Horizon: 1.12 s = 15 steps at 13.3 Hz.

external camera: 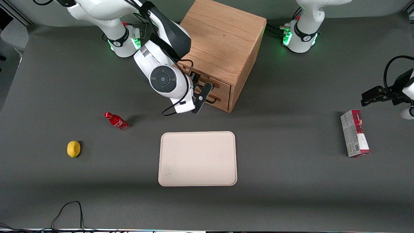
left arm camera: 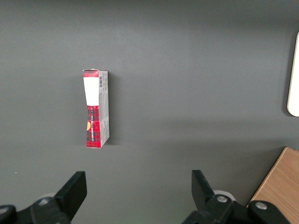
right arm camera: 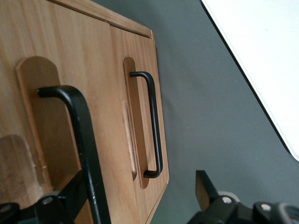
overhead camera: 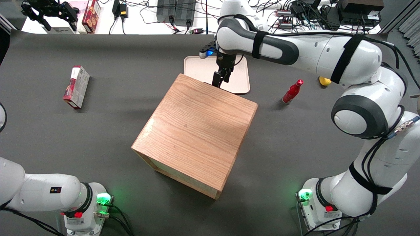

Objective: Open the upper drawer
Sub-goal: 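Pull the upper drawer outward from the cabinet with the right gripper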

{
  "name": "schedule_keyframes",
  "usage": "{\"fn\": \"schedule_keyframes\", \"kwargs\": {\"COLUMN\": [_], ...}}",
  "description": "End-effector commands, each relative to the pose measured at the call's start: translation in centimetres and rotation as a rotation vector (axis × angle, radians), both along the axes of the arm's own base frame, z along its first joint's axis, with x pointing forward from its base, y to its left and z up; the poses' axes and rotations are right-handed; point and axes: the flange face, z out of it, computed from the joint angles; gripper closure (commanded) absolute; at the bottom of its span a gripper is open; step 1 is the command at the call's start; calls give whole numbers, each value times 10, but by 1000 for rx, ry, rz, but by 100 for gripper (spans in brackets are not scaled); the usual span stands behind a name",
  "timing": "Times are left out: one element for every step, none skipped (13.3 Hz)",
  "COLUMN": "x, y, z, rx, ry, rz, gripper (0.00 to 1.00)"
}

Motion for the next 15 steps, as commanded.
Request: {"fn": "schedule_keyframes", "kwargs": {"x": [0,1,2,3,4,5,7,7,11,14,16,20,22,23,27], "y": [-4,-3,-4,-4,-5,-6,-7,-7,-11,-14,-16,-21,-22,-24,-29], "z": [1,1,0,0,0,0,1,1,1,1,1,2,2,3,3], "rx": [13,15,15,18,21,22,24,25,21,20,18,18,18,18,12], "ry": [-18,-20,-22,-29,-31,-31,-35,-37,-41,-43,-44,-47,-49,-51,-56], "rz": [17,16,14,18,23,20,18,17,10,2,0,-11,-14,-14,-25], "gripper": [0,0,0,0,0,0,0,0,0,0,0,0,0,0,0]}}
